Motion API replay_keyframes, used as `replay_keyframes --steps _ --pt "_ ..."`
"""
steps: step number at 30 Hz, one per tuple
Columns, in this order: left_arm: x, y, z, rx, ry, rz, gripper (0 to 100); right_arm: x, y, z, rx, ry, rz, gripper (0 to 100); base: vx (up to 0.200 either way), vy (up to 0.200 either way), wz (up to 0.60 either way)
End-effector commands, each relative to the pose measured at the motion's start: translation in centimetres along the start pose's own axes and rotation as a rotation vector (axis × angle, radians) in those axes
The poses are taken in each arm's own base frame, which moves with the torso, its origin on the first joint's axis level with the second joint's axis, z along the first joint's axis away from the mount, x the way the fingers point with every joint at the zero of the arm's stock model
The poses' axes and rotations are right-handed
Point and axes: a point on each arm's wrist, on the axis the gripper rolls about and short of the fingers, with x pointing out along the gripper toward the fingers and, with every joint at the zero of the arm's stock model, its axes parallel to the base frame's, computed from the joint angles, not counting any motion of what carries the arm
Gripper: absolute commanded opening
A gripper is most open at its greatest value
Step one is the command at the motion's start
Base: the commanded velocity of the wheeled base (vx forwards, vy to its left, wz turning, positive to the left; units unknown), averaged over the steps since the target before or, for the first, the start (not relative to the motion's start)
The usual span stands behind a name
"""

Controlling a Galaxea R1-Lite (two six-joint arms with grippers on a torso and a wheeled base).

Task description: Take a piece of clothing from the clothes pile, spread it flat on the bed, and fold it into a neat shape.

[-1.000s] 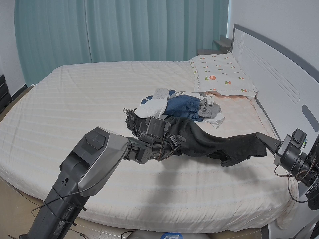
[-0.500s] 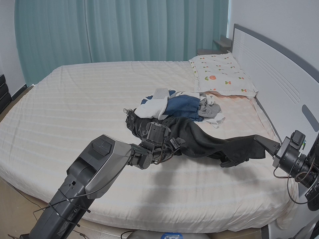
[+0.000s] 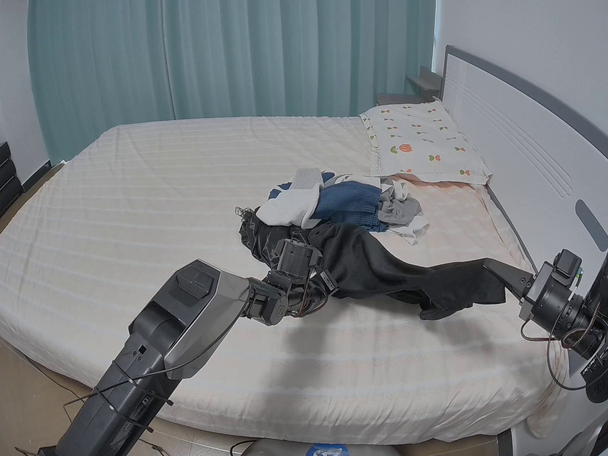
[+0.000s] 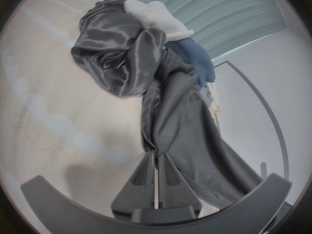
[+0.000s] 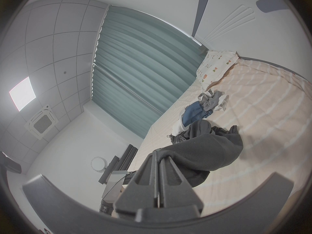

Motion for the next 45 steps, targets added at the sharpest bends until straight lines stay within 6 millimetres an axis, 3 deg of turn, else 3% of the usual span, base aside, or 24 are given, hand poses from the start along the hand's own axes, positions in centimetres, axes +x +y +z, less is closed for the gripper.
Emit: replay_keyframes --steps 1,8,11,16,18,20,26,30,35,37,38,45 --pt "-0.4 -0.4 -0.3 0.002 0.021 0.032 0 0.1 -0.1 -0.1 0.004 0.004 -0.004 0 0.0 0.0 0.0" --pt "-5.4 -2.7 1.8 -0.034 0.048 0.099 0 0.6 -1.1 -0.7 0.023 0.039 -0.041 0 0.0 0.0 0.0" --pt "-10.1 -4.0 2.2 -0.034 0.041 0.067 0 1.0 -1.3 -1.0 0.029 0.057 -0.048 0 0.0 0.0 0.0" --pt "-16.3 -6.0 2.2 -0.044 -0.028 -0.042 0 1.7 -1.1 -1.0 0.019 0.063 -0.028 0 0.0 0.0 0.0" --pt "-20.4 -7.4 2.2 -0.053 -0.065 -0.111 0 2.6 -0.8 -0.3 0.003 0.036 -0.001 0 0.0 0.0 0.0" --pt "-23.1 -8.2 2.3 -0.045 -0.091 -0.154 0 3.3 -0.5 0.5 -0.012 0.002 0.027 0 0.0 0.0 0.0" --pt "-29.5 -9.7 2.8 -0.03 -0.182 -0.241 0 5.3 2.1 3.8 -0.088 -0.133 0.153 0 0.0 0.0 0.0" --pt "-30.8 -8.6 2.2 -0.04 -0.18 -0.217 0 5.8 2.2 4.1 -0.091 -0.14 0.166 0 0.0 0.0 0.0" --pt "-30.4 -6.2 0.5 -0.053 -0.162 -0.199 0 7.0 0.8 0.5 -0.044 0.001 0.13 0 0.0 0.0 0.0" --pt "-30.4 -5.9 0.1 -0.063 -0.16 -0.206 0 7.0 0.6 0.0 -0.039 0.01 0.128 0 0.0 0.0 0.0" --pt "-30.5 -5.3 -0.5 -0.093 -0.162 -0.233 0 7.1 0.2 -1.3 -0.027 0.054 0.117 0 0.0 0.0 0.0" --pt "-30.4 -4.0 -2.0 -0.156 -0.135 -0.265 0 7.7 -0.8 -4.0 0.0 0.122 0.04 0 0.0 0.0 0.0"
